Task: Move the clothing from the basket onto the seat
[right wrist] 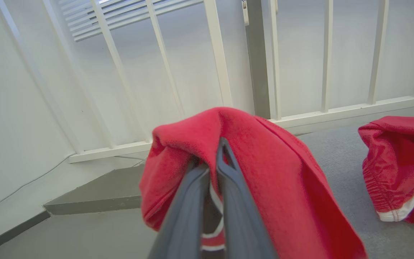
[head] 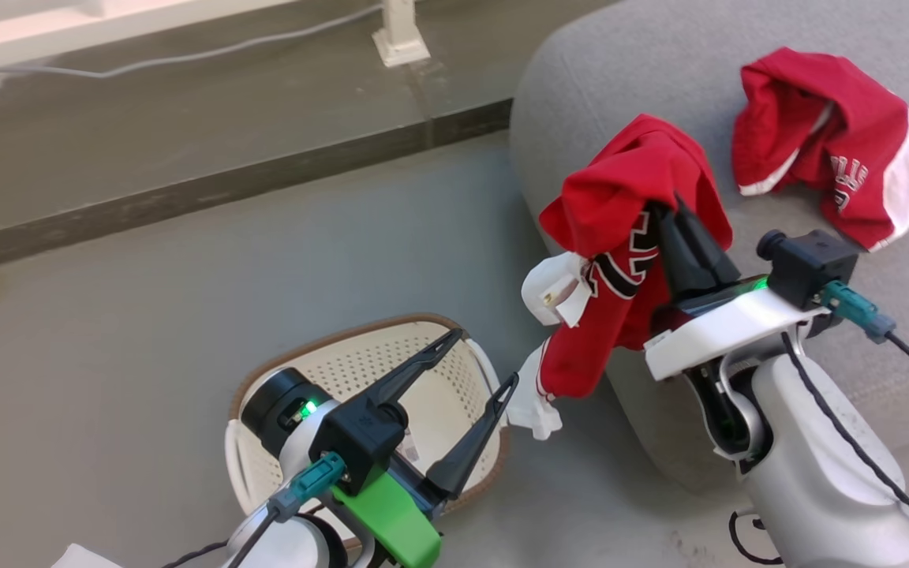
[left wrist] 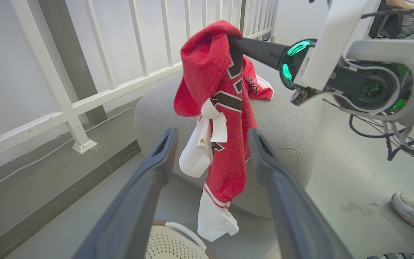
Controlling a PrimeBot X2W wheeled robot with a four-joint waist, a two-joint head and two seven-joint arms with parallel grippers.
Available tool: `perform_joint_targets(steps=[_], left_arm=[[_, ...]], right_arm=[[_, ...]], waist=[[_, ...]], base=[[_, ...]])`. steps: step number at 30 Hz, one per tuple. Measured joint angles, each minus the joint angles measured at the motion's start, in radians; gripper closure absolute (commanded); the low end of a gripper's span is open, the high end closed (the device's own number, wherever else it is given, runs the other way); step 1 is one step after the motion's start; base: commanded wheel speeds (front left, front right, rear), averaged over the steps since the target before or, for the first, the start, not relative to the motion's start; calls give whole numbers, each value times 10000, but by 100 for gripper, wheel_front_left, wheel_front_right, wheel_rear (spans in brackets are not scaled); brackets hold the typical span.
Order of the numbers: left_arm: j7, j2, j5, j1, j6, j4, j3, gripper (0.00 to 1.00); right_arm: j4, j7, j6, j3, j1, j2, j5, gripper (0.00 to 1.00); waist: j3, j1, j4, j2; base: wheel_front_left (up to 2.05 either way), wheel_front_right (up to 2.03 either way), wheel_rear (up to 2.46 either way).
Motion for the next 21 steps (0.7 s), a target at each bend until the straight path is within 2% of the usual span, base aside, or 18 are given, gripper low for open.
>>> perform_joint_targets(steps=[6, 21], left_arm=[[71, 48, 63, -27, 12, -8, 8, 0], [192, 150, 211, -546, 12, -44, -38, 0]], right_arm=[[-146, -2, -159, -391, -5, -21, 161, 100], [-617, -13, -69, -1810, -872, 127, 755, 100]], waist=[[337, 0, -404, 0], [1340, 1, -1208, 0]], base=[[0, 0, 0], [0, 0, 0]])
